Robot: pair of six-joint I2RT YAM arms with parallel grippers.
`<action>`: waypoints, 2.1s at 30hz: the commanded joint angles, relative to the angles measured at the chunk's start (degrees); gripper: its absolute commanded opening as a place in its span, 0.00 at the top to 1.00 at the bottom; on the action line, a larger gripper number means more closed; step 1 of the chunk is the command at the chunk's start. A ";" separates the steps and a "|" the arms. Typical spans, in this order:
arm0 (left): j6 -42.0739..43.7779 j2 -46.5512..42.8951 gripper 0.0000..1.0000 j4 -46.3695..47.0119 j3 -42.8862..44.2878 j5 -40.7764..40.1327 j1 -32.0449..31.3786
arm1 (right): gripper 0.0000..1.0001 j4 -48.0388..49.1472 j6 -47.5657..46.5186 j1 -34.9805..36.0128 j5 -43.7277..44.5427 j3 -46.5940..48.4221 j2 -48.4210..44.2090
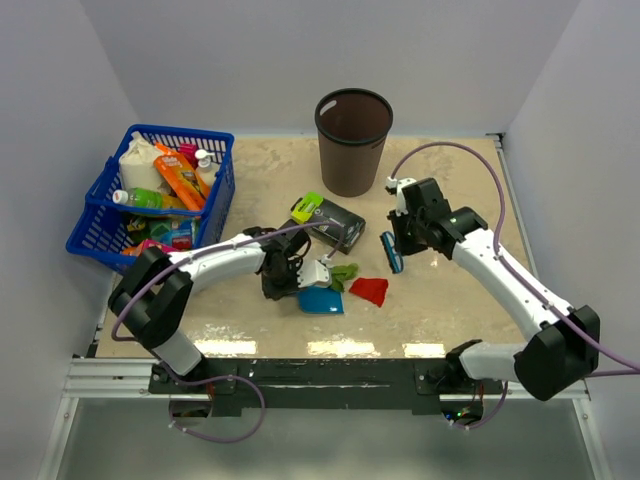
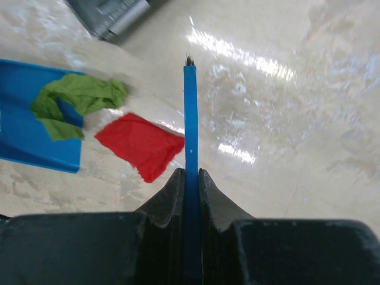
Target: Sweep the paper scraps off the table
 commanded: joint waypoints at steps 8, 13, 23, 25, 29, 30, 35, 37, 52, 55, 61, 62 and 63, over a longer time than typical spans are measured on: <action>-1.57 4.76 1.00 -0.44 6.34 -1.70 -0.21 | 1.00 1.84 8.67 -1.39 -2.76 -4.04 3.69; -1.49 6.78 1.00 -0.26 8.46 -0.21 -1.09 | 1.00 5.00 8.94 -1.47 -7.07 -3.96 5.80; -2.45 10.56 1.00 1.49 12.32 1.19 -4.87 | 1.00 7.56 8.24 -1.47 -14.80 -1.05 6.33; -3.33 11.35 1.00 2.20 12.94 1.90 -4.87 | 1.00 7.12 8.24 -1.47 -15.16 -0.88 5.89; -5.70 11.71 1.00 3.60 12.51 4.70 -4.78 | 1.00 5.89 7.97 -1.65 -16.56 -0.26 4.93; -6.05 11.53 1.00 4.39 12.15 5.06 -4.78 | 1.00 5.71 7.89 -1.82 -16.30 0.26 4.31; -6.67 9.43 1.00 8.08 8.20 7.60 -4.69 | 1.00 4.74 8.15 -3.75 -18.05 0.97 3.17; -6.23 7.84 1.00 10.19 6.19 8.14 -4.69 | 1.00 4.92 7.89 -4.11 -18.85 0.97 2.64; -5.70 4.50 1.00 12.39 3.98 10.34 -4.69 | 1.00 6.68 7.45 -10.16 -20.34 6.24 2.37; -5.53 3.53 1.00 12.22 4.06 10.51 -4.61 | 1.00 7.20 7.18 -12.54 -18.77 7.91 2.90; -5.53 2.13 1.00 11.52 4.85 10.51 -4.61 | 1.00 7.47 3.41 -13.60 -0.33 6.42 2.55; -5.53 1.60 1.00 11.17 5.03 10.60 -4.69 | 1.00 7.47 3.40 -14.04 1.00 5.29 2.38; -5.53 1.34 1.00 10.99 5.29 10.60 -4.61 | 1.00 7.47 3.49 -14.56 1.62 4.75 2.29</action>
